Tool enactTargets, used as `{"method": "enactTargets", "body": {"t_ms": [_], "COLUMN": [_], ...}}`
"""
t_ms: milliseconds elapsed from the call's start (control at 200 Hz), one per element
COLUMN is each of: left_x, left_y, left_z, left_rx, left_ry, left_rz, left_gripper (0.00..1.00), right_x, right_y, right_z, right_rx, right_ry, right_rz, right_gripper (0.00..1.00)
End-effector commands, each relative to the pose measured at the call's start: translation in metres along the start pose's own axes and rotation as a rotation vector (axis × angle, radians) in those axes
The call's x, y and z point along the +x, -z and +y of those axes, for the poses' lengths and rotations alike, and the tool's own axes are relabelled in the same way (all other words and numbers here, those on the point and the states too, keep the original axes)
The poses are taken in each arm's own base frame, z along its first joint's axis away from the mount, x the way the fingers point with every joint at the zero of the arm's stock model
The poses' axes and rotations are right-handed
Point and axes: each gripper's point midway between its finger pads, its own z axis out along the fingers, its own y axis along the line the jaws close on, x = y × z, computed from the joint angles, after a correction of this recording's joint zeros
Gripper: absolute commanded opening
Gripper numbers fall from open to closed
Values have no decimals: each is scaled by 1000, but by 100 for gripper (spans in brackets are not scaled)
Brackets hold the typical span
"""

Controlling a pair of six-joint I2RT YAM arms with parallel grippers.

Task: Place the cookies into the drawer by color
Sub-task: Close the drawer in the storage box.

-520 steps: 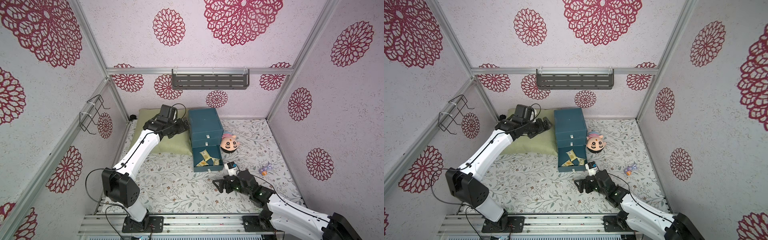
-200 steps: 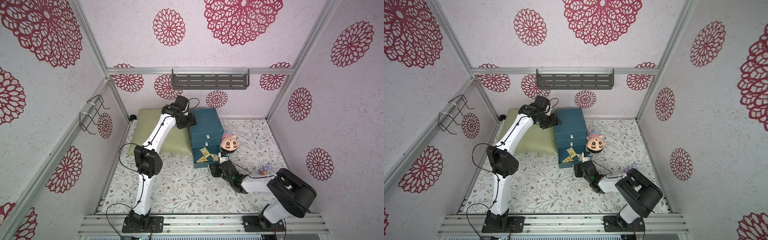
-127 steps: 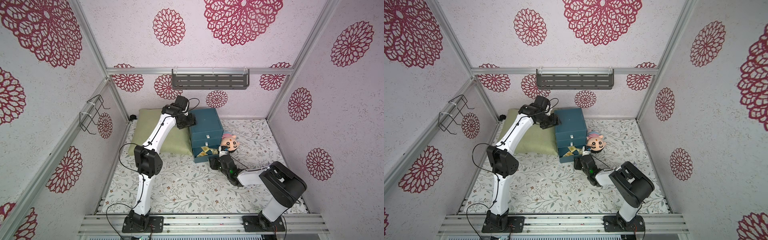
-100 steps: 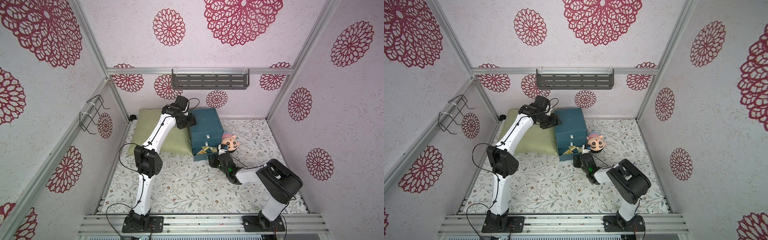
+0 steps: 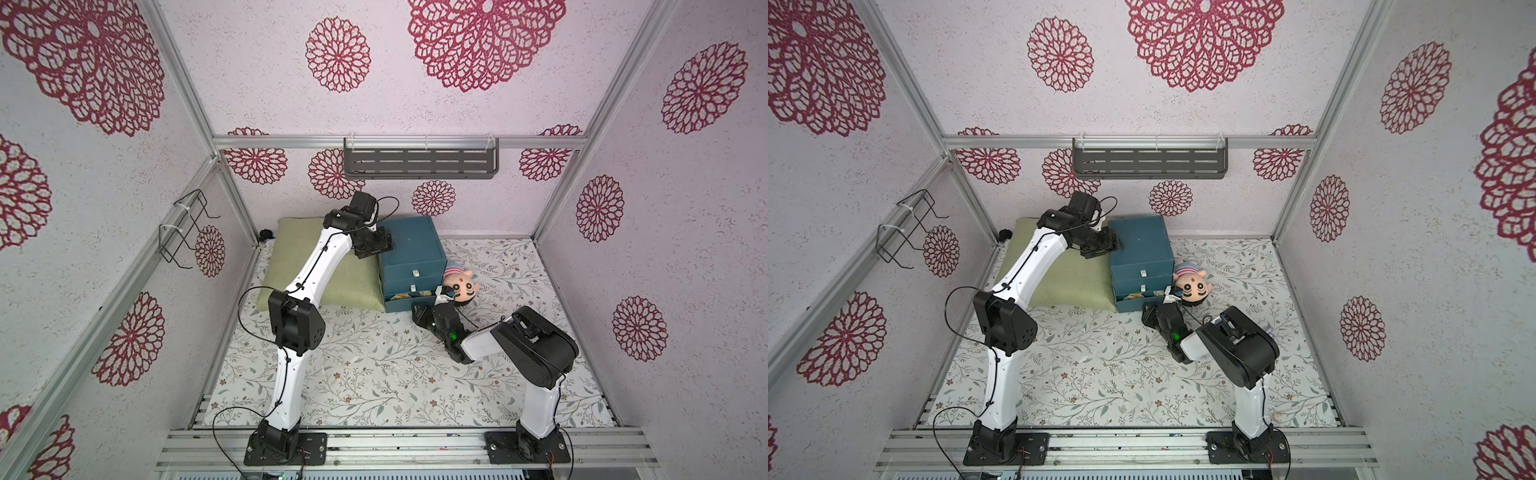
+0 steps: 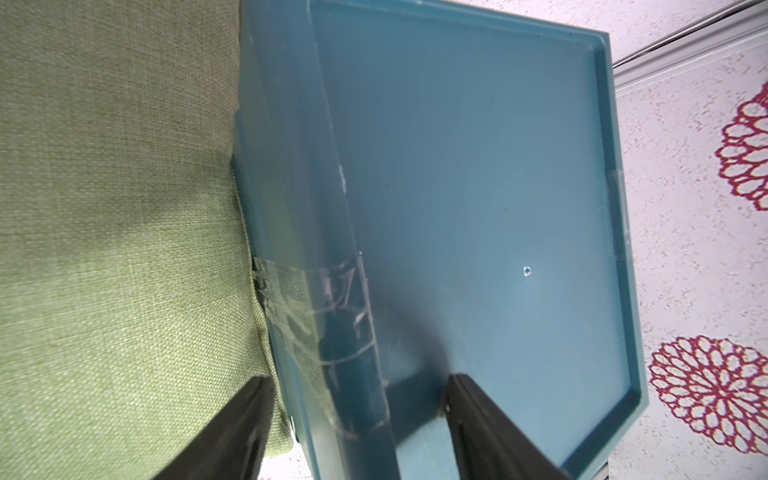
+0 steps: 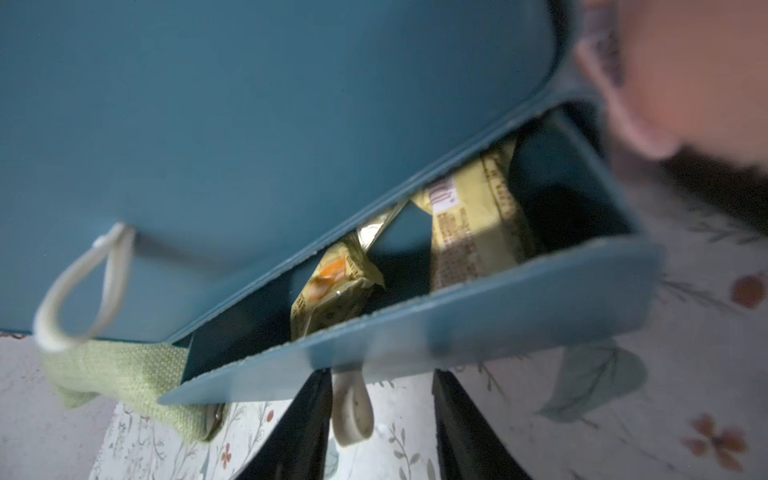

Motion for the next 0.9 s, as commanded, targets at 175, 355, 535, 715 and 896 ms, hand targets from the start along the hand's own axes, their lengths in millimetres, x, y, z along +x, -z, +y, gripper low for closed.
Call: {"method": "enactTargets", "body": {"t_ms": [175, 355, 535, 715, 896], "left_x": [49, 48, 49, 49, 45], "left_y": [-42, -42, -42, -41, -34], "left_z": [41, 42, 42, 42, 37], "left_rx": [-142, -141, -137, -132, -108], "left_ry": [21, 23, 26, 28, 29], "left_rz": [197, 198, 201, 203, 192], "left_gripper": [72, 72, 72, 73, 74], "right_x": [-26, -27, -28, -29, -41], "right_y": [-11, -21, -33, -20, 16], "right_z": [12, 12, 20, 24, 32], "right_rx": [-53, -63, -75, -75, -91], "right_ry": [-155, -190, -207, -193, -118], "right_rz": [-134, -149, -147, -147, -148], "right_gripper": [45, 45, 45, 44, 45]}}
